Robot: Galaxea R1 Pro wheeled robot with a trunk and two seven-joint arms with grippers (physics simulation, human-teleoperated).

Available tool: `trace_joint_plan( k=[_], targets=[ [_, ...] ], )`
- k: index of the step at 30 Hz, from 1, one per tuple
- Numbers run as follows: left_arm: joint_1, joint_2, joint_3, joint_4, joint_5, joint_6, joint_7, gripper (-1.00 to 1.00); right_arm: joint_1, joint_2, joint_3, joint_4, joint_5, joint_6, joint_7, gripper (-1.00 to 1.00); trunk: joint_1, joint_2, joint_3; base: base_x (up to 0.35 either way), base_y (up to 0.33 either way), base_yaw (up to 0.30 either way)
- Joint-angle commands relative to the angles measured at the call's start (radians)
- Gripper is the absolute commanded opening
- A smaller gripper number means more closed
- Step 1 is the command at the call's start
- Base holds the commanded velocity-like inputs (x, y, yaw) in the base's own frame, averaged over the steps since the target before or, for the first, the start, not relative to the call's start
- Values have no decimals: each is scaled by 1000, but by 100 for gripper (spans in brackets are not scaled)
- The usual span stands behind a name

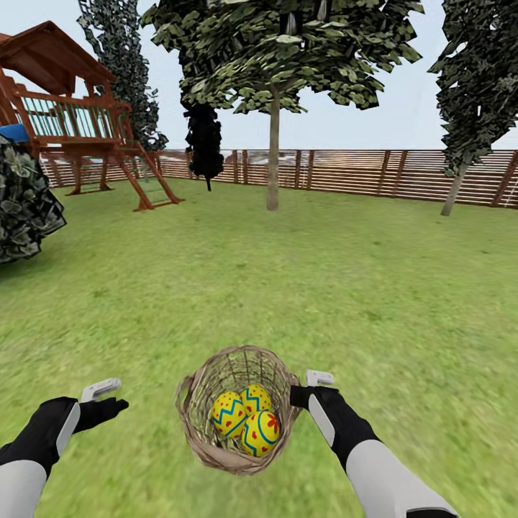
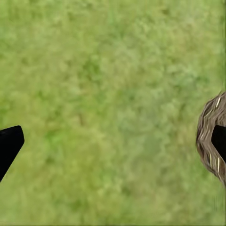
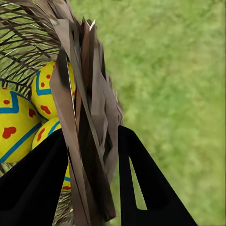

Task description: Take the three Easter eggs out of the wicker basket on the lawn in the garden, then place them on the lawn next to a single tree (choose any tree) so that all three eggs are next to the same tree and none are left in the basket.

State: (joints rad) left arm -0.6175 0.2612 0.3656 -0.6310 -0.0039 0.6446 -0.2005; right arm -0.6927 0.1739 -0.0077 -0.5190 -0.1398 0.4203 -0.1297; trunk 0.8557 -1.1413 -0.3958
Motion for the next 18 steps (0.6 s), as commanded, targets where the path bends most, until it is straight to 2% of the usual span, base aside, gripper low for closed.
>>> trace_joint_plan(
  k=[1, 18],
  targets=[
    [-1, 0, 4, -1, -1, 6, -4, 100, -1, 1, -1, -3, -15, 3, -7, -100, 1, -1, -1, 326, 0, -1],
    [-1, 0, 4, -1, -1, 6, -5, 100, -1, 1, 0, -3, -15, 3, -7, -100, 1, -1, -1, 326, 0, 0]
  ],
)
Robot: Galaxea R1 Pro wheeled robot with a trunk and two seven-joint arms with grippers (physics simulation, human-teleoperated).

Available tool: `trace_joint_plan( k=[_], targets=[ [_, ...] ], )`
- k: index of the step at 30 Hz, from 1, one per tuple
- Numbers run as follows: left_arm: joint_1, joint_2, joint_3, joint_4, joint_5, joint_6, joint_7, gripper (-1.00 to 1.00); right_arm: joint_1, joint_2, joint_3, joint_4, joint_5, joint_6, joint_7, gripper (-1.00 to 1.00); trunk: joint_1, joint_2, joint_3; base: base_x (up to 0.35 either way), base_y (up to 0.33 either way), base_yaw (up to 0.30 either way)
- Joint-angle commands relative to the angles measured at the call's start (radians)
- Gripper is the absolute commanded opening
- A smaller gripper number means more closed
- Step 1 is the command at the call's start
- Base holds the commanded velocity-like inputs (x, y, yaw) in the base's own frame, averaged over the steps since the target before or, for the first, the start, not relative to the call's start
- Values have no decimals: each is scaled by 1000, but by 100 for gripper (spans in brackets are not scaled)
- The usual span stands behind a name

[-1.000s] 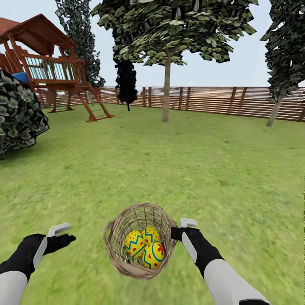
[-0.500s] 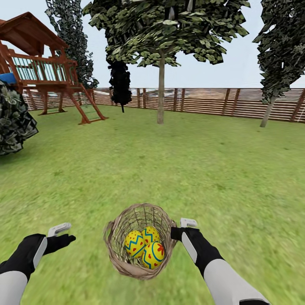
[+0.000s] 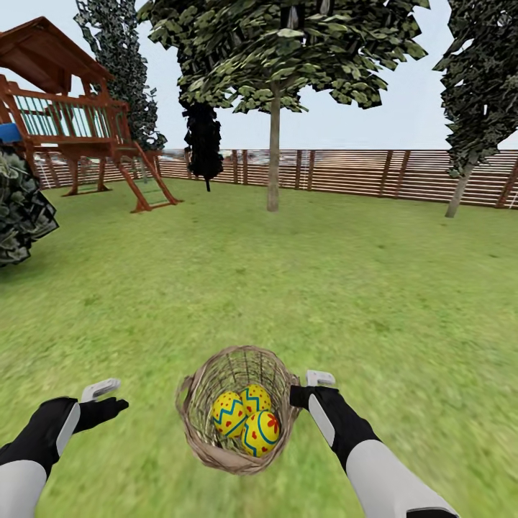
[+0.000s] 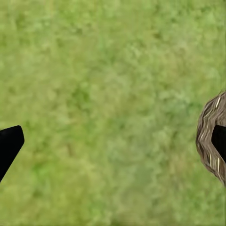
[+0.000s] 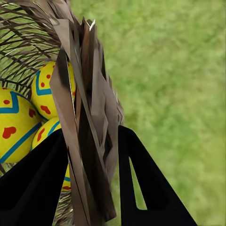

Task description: Take the three Easter eggs out of the wicker basket on the lawn in the garden, then place them on the lawn next to a single tree (choose any tree) so that all three eggs are next to the same tree and none are left in the basket.

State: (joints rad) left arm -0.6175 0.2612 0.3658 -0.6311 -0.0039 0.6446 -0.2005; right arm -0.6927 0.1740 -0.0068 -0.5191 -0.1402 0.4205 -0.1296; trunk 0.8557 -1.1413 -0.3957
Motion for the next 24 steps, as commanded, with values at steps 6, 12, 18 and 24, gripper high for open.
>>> trace_joint_plan(
  k=[6, 12, 18, 24],
  targets=[
    [-1, 0, 4, -1, -1, 6, -4, 100, -1, 1, -2, -2, -15, 3, -7, -100, 1, -1, 1, 326, 0, -56],
    [-1, 0, 4, -1, -1, 6, -4, 100, -1, 1, -2, -2, -15, 3, -7, -100, 1, -1, 3, 326, 0, -58],
    [-1, 0, 4, 0, -1, 6, -4, 100, -1, 1, -1, -2, -15, 3, -7, -100, 1, -1, 3, 326, 0, -1],
    [-1, 0, 4, 0, -1, 6, -4, 100, -1, 1, -1, -2, -15, 3, -7, -100, 1, -1, 3, 326, 0, 0]
  ],
)
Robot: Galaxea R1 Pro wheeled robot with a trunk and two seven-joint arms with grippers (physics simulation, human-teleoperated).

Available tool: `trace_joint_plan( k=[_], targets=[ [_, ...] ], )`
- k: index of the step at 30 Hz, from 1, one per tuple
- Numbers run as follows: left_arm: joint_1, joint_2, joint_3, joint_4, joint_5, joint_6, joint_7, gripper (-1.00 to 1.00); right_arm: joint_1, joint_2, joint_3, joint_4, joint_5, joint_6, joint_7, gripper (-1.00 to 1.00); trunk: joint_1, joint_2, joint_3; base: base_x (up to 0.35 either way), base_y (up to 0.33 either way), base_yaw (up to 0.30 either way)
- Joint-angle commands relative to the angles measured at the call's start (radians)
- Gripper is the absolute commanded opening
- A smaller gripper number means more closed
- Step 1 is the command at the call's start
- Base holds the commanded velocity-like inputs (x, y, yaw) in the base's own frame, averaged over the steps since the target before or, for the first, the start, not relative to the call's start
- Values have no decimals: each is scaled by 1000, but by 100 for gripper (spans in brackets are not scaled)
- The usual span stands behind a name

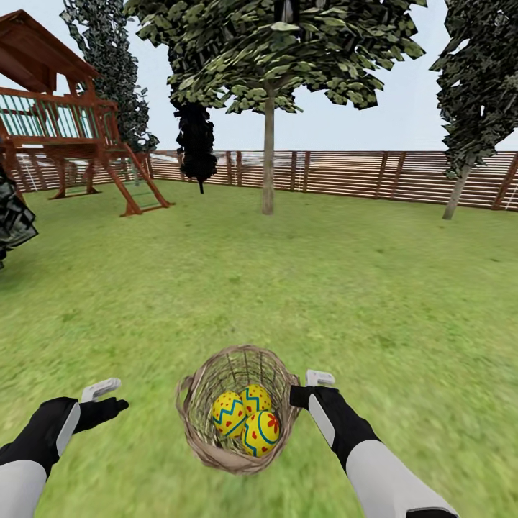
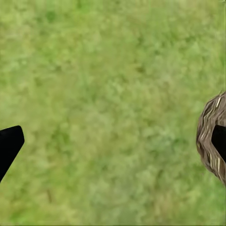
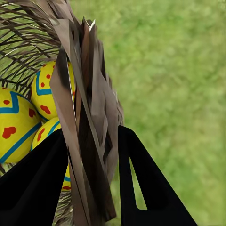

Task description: Take the three Easter eggs out of the wicker basket on the lawn in the garden, then place them on the lawn next to a single tree (choose any tree) so that all three eggs are next to the same tree and none are left in the basket.

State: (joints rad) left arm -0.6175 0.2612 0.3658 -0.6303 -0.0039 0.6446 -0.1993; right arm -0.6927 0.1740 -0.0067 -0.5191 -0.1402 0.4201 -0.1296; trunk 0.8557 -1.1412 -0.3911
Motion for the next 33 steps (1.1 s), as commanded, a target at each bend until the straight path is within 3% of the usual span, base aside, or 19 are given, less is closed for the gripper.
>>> trace_joint_plan(
  k=[1, 33],
  targets=[
    [-1, 0, 4, -1, -1, 6, -5, 100, -1, 1, -1, -2, -15, 3, -7, -100, 1, -1, -1, 326, 0, 0],
    [-1, -11, 2, 4, -1, 4, -5, 100, -1, 1, -1, -2, -15, 8, -8, -100, 1, -1, -1, 326, 0, 0]
  ],
)
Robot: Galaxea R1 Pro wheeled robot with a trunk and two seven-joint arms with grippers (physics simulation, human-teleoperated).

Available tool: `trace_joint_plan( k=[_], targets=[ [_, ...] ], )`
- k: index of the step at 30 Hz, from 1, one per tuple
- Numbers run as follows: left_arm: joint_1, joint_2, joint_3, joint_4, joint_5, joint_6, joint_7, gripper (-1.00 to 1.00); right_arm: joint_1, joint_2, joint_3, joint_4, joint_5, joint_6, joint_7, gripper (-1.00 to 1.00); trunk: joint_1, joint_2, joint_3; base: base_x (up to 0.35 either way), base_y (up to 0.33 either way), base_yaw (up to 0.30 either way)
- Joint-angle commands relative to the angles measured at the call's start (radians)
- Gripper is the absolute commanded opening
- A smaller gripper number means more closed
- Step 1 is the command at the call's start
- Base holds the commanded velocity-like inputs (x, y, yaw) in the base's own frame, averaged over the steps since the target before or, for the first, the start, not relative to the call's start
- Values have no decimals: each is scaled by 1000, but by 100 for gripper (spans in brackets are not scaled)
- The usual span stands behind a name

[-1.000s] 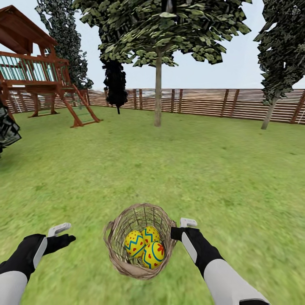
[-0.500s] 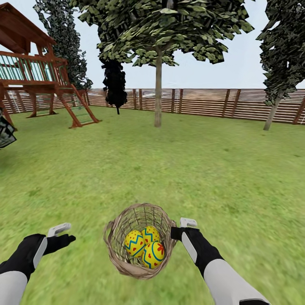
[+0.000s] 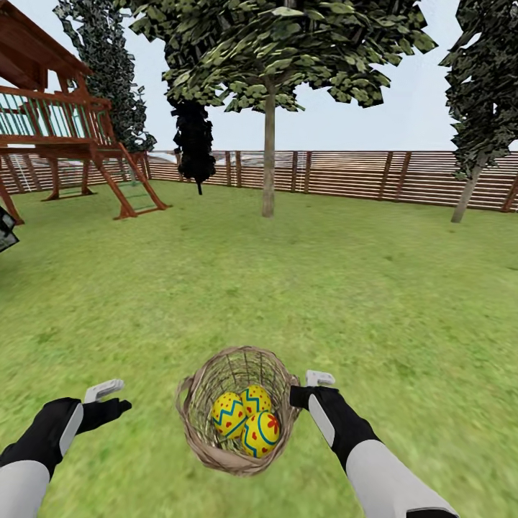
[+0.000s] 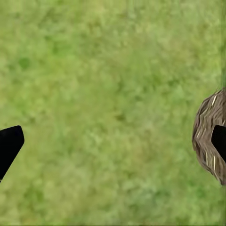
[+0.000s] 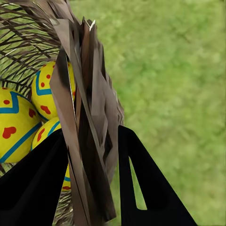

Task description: Take the three Easter eggs out of the wicker basket on the lawn in the garden, then place them on the lawn next to a single tree (choose any tree) so that all three eggs are next to the same tree and none are left in the basket.

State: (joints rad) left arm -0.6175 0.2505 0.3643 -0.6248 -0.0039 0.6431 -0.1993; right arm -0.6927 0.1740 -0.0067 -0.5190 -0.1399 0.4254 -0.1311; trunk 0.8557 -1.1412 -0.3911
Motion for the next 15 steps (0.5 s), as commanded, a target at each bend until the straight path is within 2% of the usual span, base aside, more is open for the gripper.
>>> trace_joint_plan(
  k=[1, 15],
  targets=[
    [-1, 0, 4, -1, -1, 6, -5, 100, -1, 1, -1, -3, -15, 4, -7, -100, 1, -1, -1, 326, 0, 0],
    [-1, -1, 4, -1, -2, 6, -5, 100, -1, 1, -1, -2, -15, 4, -9, -100, 1, -1, -1, 326, 0, 0]
  ],
)
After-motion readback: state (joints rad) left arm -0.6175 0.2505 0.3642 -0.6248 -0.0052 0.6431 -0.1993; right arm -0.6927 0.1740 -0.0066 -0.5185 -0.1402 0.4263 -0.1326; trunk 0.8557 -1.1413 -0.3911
